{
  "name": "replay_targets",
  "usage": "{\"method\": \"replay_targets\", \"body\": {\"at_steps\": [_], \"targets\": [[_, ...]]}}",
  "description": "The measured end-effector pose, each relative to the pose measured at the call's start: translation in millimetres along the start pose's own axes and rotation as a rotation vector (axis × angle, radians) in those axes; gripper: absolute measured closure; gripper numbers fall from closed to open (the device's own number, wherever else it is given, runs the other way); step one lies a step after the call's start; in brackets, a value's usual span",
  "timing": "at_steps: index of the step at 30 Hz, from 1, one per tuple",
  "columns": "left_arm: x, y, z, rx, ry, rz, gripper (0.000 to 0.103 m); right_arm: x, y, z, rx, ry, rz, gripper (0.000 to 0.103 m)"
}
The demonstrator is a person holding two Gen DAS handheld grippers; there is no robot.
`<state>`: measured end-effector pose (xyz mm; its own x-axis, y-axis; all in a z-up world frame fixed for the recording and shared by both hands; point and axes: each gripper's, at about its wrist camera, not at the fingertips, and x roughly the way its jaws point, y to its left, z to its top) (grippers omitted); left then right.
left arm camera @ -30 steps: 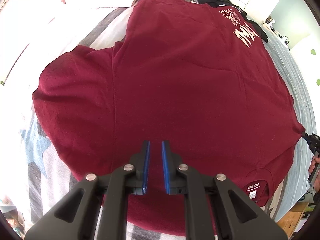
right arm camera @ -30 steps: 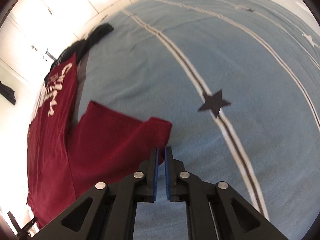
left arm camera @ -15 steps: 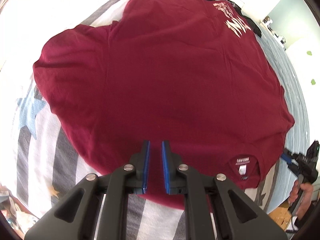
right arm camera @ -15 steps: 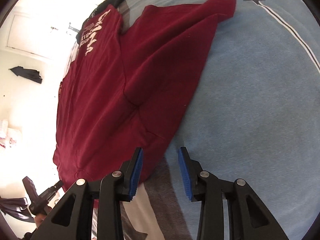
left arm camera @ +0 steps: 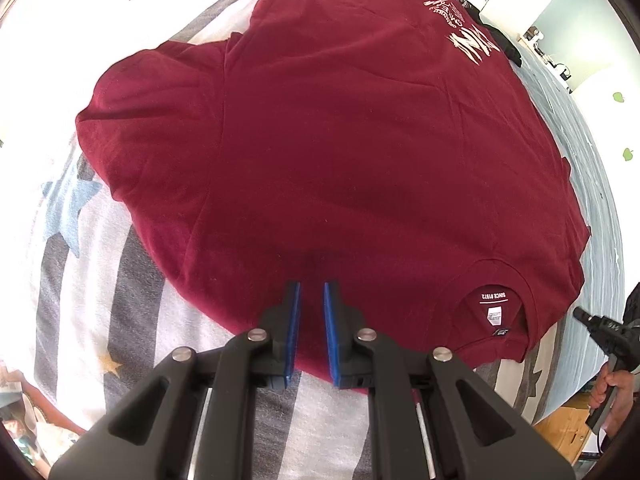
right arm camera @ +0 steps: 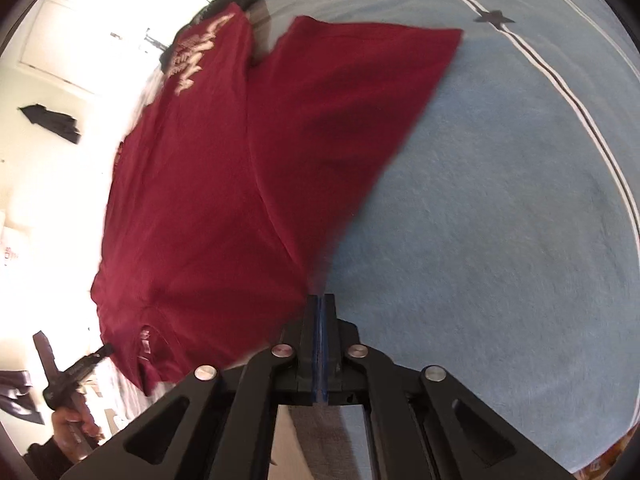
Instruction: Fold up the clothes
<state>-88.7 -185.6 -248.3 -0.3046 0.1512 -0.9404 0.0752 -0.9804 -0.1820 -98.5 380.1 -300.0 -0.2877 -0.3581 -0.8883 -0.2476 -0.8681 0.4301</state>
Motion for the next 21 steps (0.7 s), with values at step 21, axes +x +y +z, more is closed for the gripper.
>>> {"method": "replay_targets", "body": {"at_steps": [21], "targets": [[40, -7, 7, 0.086, -0.018, -0.014, 0.093, 74, 135, 28, -0.403, -0.038, -0.113, 0.099]]}}
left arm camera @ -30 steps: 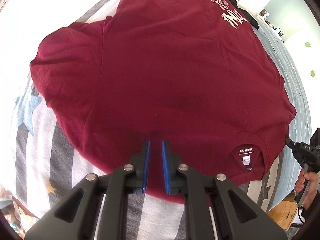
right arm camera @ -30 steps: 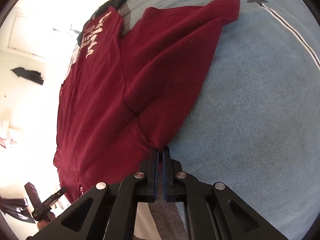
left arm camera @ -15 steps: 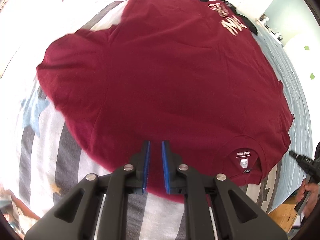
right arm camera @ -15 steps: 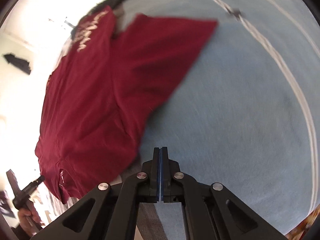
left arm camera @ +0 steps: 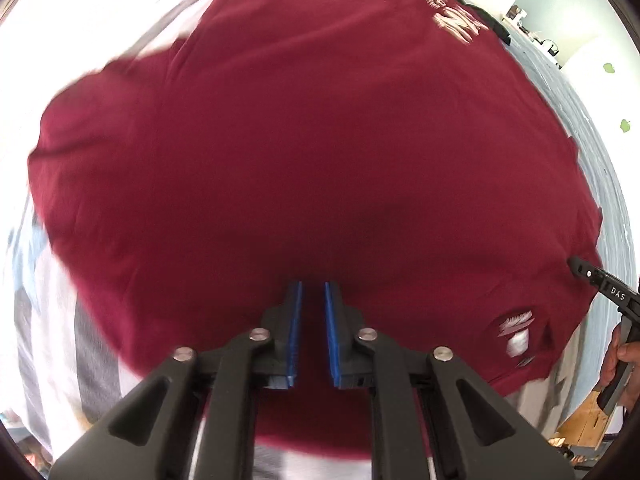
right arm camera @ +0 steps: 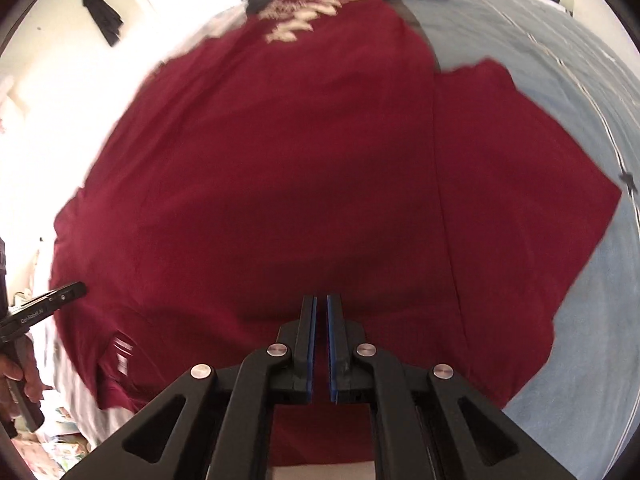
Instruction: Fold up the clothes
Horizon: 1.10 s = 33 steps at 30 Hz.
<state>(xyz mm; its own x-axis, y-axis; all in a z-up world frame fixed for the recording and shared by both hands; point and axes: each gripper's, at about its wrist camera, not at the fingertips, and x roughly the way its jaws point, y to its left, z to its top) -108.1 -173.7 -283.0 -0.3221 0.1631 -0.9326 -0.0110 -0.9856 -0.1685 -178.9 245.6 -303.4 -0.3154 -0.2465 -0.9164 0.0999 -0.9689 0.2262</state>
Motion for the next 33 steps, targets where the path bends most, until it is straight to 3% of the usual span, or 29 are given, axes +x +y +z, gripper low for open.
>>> {"method": "replay_targets", "body": {"at_steps": [7, 9, 11, 15, 19, 23, 25, 29, 33], "targets": [[-20, 17, -10, -0.004, 0.054, 0.006, 0.093, -13, -16, -19, 0.05, 0.057, -0.057, 0.099], [-33, 15, -2, 0.012, 0.028, -0.004, 0.093, -19, -16, -14, 0.061, 0.077, -0.093, 0.099], [-44, 13, 10, 0.046, -0.02, -0.008, 0.092, -31, -16, -3, 0.076, 0.039, -0.103, 0.098], [-43, 11, 39, 0.093, -0.081, -0.001, 0.088, -40, -20, 30, 0.1, -0.054, -0.122, 0.081], [-27, 15, 61, 0.111, -0.106, 0.032, 0.087, -25, -28, 68, 0.117, -0.123, -0.121, 0.08], [-4, 32, 64, 0.067, -0.058, 0.108, 0.087, 6, -29, 90, 0.122, -0.134, -0.128, 0.08], [2, 47, 62, 0.0, -0.039, 0.083, 0.087, 8, -42, 90, 0.127, -0.115, -0.143, 0.08], [-11, 41, 62, -0.015, -0.043, 0.158, 0.087, 2, -72, 88, 0.11, -0.111, -0.178, 0.081], [-28, 38, 57, -0.068, -0.056, 0.174, 0.086, -10, -119, 84, 0.156, -0.11, -0.257, 0.081]]}}
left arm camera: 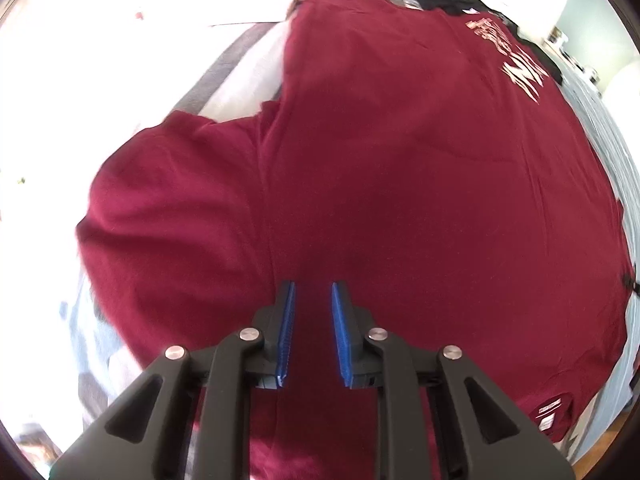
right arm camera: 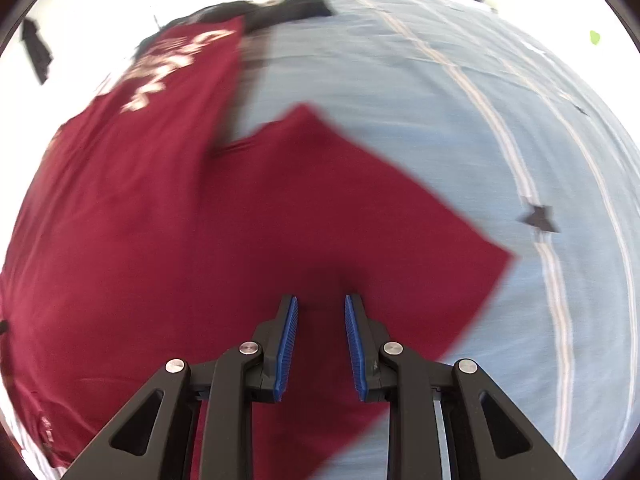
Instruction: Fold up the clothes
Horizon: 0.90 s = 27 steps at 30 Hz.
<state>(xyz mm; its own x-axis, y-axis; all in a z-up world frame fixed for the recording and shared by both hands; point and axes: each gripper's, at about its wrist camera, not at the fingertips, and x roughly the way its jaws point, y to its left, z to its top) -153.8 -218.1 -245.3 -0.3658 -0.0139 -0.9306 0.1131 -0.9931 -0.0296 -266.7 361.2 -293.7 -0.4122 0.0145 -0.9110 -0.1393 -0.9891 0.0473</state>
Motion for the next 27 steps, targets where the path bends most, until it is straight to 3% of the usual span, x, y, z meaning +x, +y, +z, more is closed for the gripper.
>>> {"method": "replay_targets", "body": {"at_steps": [3, 7, 14, 17, 21, 23, 24, 25, 26, 27], "targets": [[-15, -5, -5, -0.019, -0.017, 0.006, 0.086, 1, -36, 3, 0.083, 0.016, -0.036, 0.076], [-33, -16, -10, -0.033, -0.034, -0.001, 0.086, -4, -61, 8, 0.14, 0.002, -0.058, 0.055], [-33, -35, 2, 0.001, -0.024, -0.002, 0.086, 9, -69, 1, 0.212, 0.01, 0.019, 0.052], [-22, -36, 10, 0.005, -0.015, -0.007, 0.086, 7, -77, 1, 0.237, -0.016, 0.043, 0.043], [-17, -28, 3, 0.002, -0.01, -0.02, 0.086, 14, -60, 2, 0.219, -0.04, 0.077, 0.042], [-17, -25, 0, 0.004, -0.011, -0.024, 0.086, 14, -50, 5, 0.187, -0.043, 0.089, 0.05], [-18, -22, -1, 0.002, -0.012, -0.026, 0.086, 12, -50, 7, 0.179, -0.042, 0.09, 0.063], [-20, -18, -1, -0.004, -0.016, -0.03, 0.086, 9, -49, 9, 0.179, -0.04, 0.089, 0.084], [-21, -13, -2, -0.014, -0.02, -0.033, 0.086, 5, -46, 10, 0.182, -0.039, 0.094, 0.095], [-23, -7, -3, -0.024, -0.023, -0.038, 0.086, -3, -42, 10, 0.178, -0.048, 0.095, 0.098]]}}
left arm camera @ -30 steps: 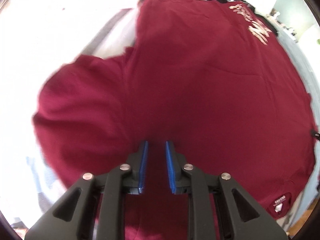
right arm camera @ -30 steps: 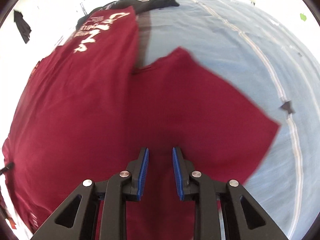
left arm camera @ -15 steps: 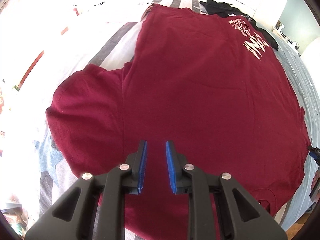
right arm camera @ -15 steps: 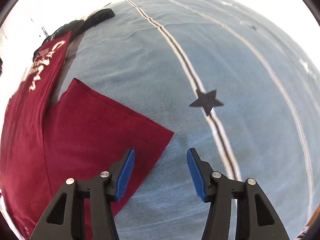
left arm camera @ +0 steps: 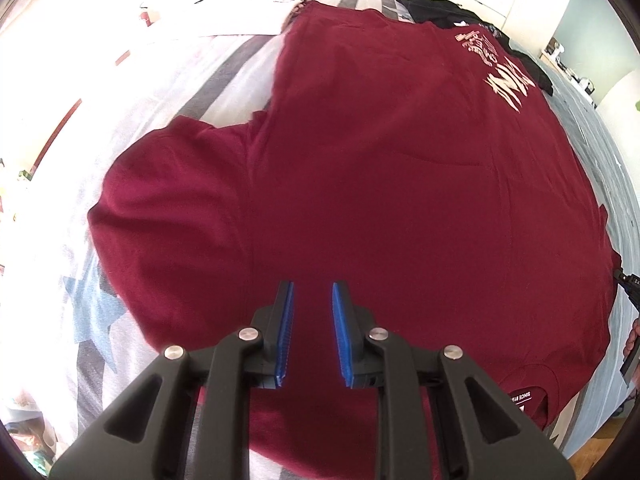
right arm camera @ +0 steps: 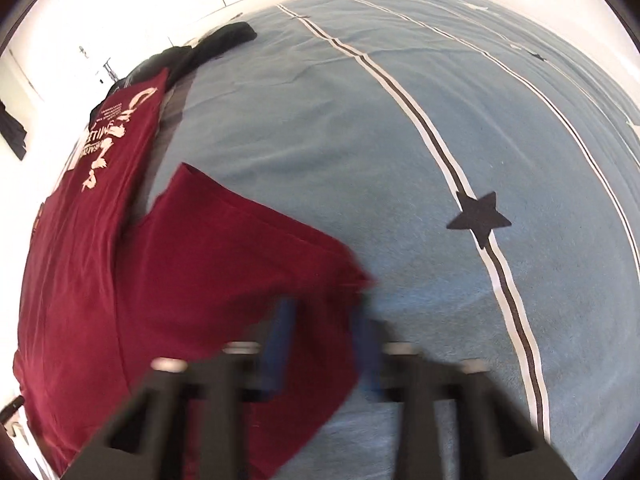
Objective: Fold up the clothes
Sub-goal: 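Lift and fold the sweatshirt side toward its middle with the right gripper, then move the left gripper to the other sweatshirt side edge and grasp it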
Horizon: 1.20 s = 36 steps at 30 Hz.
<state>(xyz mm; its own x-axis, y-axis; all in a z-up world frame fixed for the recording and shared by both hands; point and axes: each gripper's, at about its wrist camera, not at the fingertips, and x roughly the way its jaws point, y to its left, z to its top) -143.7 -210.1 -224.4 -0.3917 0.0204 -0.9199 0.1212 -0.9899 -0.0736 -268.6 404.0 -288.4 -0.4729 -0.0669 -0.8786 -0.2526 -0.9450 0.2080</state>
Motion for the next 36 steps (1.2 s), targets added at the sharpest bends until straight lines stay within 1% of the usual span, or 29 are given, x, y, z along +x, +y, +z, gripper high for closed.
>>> {"method": "replay_targets", "body": {"at_steps": [2, 5, 8, 11, 13, 16, 18, 20, 22, 23, 25, 27, 29, 30, 31, 33, 35, 36], "targets": [[-6, 13, -1, -0.018, -0.011, -0.009, 0.086, -20, 15, -2, -0.022, -0.029, 0.004, 0.098], [-16, 35, -3, -0.041, -0.033, -0.028, 0.086, -60, 59, -7, -0.093, -0.089, 0.039, 0.098], [-24, 61, -6, -0.07, -0.043, -0.052, 0.086, -99, 132, -16, -0.204, -0.142, 0.112, 0.098], [-40, 91, -11, -0.089, -0.059, -0.078, 0.086, -134, 218, -40, -0.342, -0.167, 0.215, 0.098], [-53, 112, -15, -0.094, -0.07, -0.098, 0.086, -145, 281, -61, -0.401, -0.155, 0.298, 0.098], [-67, 139, -17, -0.105, -0.07, -0.145, 0.086, -148, 371, -106, -0.45, -0.099, 0.435, 0.098], [-71, 152, -18, -0.094, -0.07, -0.165, 0.086, -136, 421, -140, -0.475, -0.053, 0.498, 0.098], [-70, 162, -18, -0.077, -0.074, -0.174, 0.086, -108, 467, -174, -0.5, 0.012, 0.526, 0.098], [-64, 170, -17, -0.076, -0.064, -0.199, 0.086, -74, 500, -207, -0.516, 0.083, 0.52, 0.098], [-59, 173, -17, -0.081, -0.053, -0.216, 0.086, -59, 511, -222, -0.522, 0.122, 0.509, 0.097], [-45, 175, -15, -0.086, -0.019, -0.252, 0.086, -39, 520, -242, -0.51, 0.186, 0.507, 0.09], [-34, 172, -13, -0.09, 0.0, -0.28, 0.086, -31, 521, -255, -0.502, 0.234, 0.518, 0.09], [-25, 168, -12, -0.098, 0.017, -0.317, 0.08, -42, 516, -262, -0.526, 0.212, 0.543, 0.077], [-22, 165, -11, -0.107, 0.024, -0.334, 0.078, -49, 511, -264, -0.541, 0.201, 0.55, 0.062], [-19, 161, -11, -0.113, 0.031, -0.348, 0.076, -55, 506, -267, -0.554, 0.194, 0.553, 0.057], [-15, 151, -12, -0.1, 0.036, -0.357, 0.073, -64, 492, -270, -0.573, 0.185, 0.537, 0.057], [-13, 137, -13, -0.066, 0.039, -0.358, 0.066, -66, 473, -271, -0.589, 0.168, 0.485, 0.057], [-11, 131, -13, -0.048, 0.041, -0.356, 0.065, -66, 463, -270, -0.59, 0.158, 0.454, 0.057]]}}
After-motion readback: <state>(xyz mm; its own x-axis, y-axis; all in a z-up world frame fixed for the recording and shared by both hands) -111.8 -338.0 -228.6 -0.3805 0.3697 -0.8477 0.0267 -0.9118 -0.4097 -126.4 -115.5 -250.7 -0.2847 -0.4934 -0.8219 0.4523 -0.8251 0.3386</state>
